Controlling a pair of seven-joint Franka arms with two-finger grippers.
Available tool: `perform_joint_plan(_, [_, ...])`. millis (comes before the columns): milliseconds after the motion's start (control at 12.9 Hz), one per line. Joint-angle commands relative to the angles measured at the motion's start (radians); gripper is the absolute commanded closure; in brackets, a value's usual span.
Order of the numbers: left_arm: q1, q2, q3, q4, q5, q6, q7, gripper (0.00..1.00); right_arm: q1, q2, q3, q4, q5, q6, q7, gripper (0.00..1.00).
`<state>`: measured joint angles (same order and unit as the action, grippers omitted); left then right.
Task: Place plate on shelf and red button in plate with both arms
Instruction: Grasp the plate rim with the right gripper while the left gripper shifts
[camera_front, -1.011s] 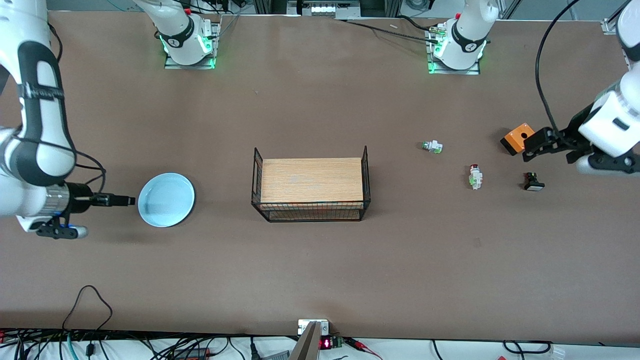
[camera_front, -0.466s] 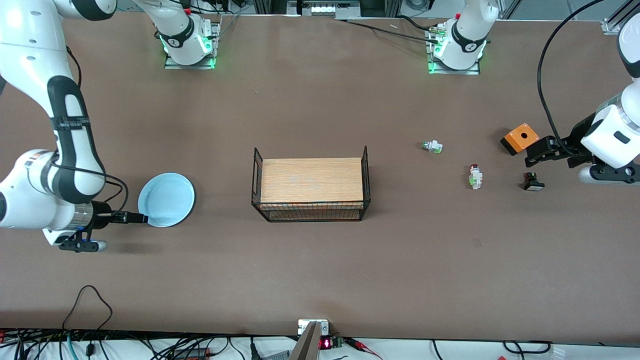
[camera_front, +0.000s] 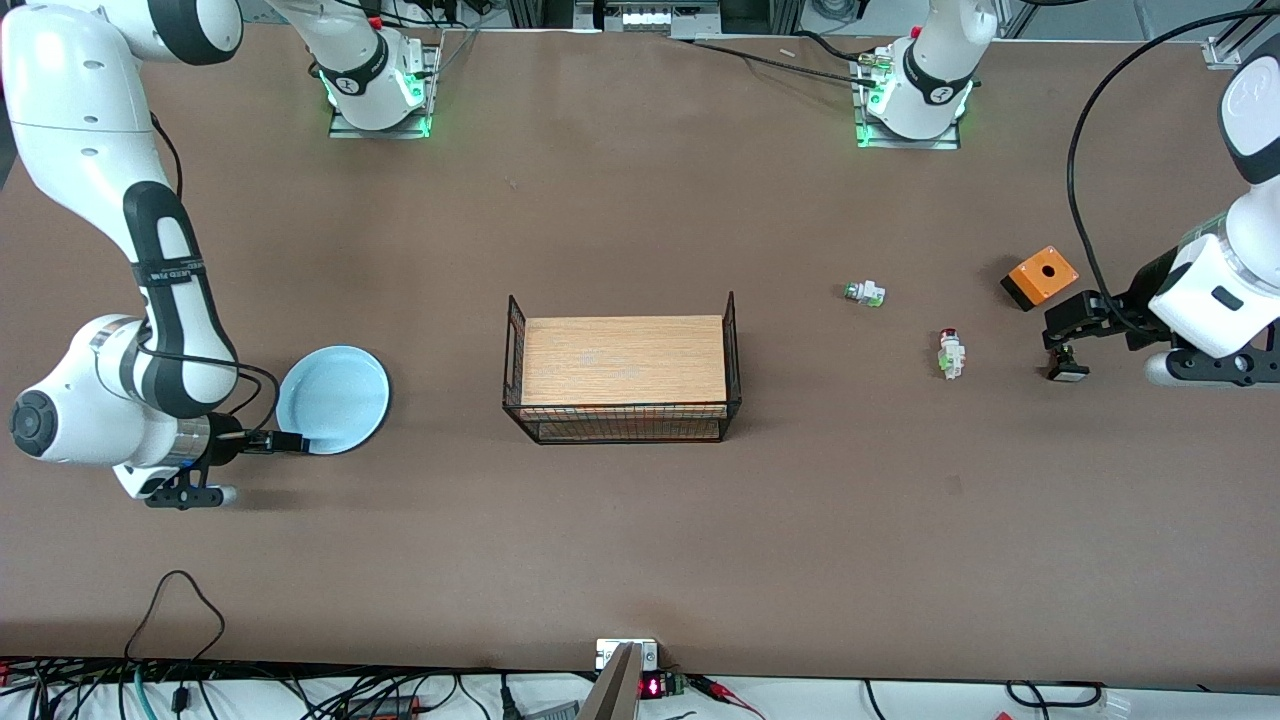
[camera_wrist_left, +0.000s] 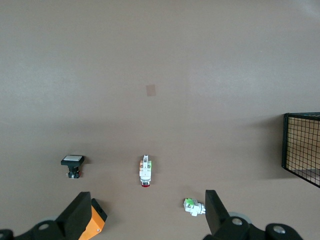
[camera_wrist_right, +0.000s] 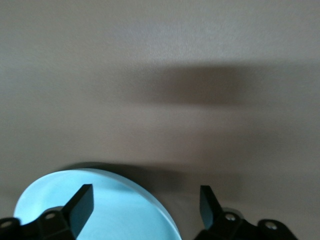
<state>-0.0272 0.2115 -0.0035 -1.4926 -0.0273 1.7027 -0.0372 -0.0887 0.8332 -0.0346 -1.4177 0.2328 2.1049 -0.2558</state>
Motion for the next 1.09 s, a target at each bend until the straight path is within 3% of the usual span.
perform_joint_plan(0, [0.004,0.02,-0.004,0.009,0.009,0.005,0.0,0.0,-0.003,0.021,0.005,0.008,0.013,0.009,-0.06,0.12])
perform_joint_plan(155, [0.004,0.029,-0.004,-0.014,0.01,0.018,0.0,0.0,-0.005,0.023,0.005,-0.004,0.013,0.009,-0.092,0.23])
perform_joint_plan(311, [0.004,0.028,-0.004,-0.04,0.012,0.04,0.0,0.0,-0.006,0.02,0.005,-0.004,0.014,-0.002,-0.091,0.44])
perform_joint_plan(389, [0.004,0.029,-0.004,-0.041,0.012,0.041,0.0,0.0,-0.009,0.02,0.005,-0.004,0.017,-0.002,-0.088,0.47])
perform_joint_plan(622, [0.004,0.034,-0.004,-0.054,0.013,0.044,0.0,0.0,-0.017,0.018,0.005,-0.004,0.017,-0.009,-0.088,0.94])
perform_joint_plan(700, [0.004,0.034,-0.004,-0.054,0.013,0.044,0.0,0.0,-0.025,0.02,0.005,-0.004,0.019,-0.016,-0.085,1.0])
perform_joint_plan(1011, [0.004,0.037,-0.006,-0.054,0.012,0.044,0.0,0.0,-0.035,0.003,0.01,-0.001,0.019,-0.045,-0.082,1.0])
